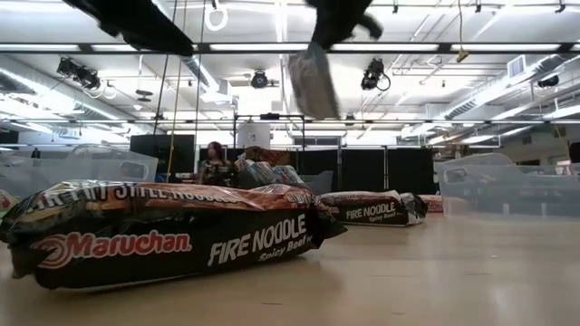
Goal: Sort Maruchan noodles
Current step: Put the blue noodle pack into the black bin
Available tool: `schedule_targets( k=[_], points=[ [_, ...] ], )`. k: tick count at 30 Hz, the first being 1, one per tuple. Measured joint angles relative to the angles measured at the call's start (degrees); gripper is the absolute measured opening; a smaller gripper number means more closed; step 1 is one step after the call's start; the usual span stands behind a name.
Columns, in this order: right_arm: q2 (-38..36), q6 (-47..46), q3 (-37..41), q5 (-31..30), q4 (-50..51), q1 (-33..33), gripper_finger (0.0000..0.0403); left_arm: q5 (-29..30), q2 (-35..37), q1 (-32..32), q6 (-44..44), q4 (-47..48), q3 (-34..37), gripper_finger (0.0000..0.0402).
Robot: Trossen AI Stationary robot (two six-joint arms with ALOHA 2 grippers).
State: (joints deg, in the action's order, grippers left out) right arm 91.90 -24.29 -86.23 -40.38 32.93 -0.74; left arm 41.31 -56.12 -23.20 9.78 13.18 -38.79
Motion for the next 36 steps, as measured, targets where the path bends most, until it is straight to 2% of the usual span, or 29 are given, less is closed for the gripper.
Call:
schedule_targets(
  k=[3,6,9,14,17,21,28,36],
  points=[
    [1.0,1.9,0.0,4.8,-4.5,-7.9,0.0002,0.4,0.4,5.5,0.0,0.2,0.0,0.0181],
    [2.9,2.8,1.2,9.0,-7.9,-14.0,0.0002,-2.7,0.4,12.1,-1.4,0.2,0.0,0.0181],
    [5.3,3.0,2.3,11.9,-10.2,-18.4,0.0002,-9.9,0.4,19.9,-4.5,-2.0,0.0,0.0181],
    [9.6,3.0,4.3,16.3,-16.1,-23.1,0.0002,-23.4,-0.9,33.5,-4.7,-9.7,0.0,0.0181],
    [11.4,2.9,4.4,17.0,-18.0,-24.5,0.0002,-28.5,-3.4,38.9,-4.4,-13.0,0.0,0.0181],
    [12.2,2.9,4.3,17.7,-18.4,-25.6,0.0002,-31.0,-8.6,42.1,-1.7,-16.9,0.0,0.0181],
    [9.3,3.6,4.2,17.6,-21.3,-25.5,0.0002,-30.8,-16.3,43.6,0.3,-19.4,-4.4,0.0181],
    [9.8,1.1,5.4,17.1,-19.1,-24.7,0.0002,-29.5,-25.3,47.8,6.2,-23.7,-7.7,0.0181]
  ],
)
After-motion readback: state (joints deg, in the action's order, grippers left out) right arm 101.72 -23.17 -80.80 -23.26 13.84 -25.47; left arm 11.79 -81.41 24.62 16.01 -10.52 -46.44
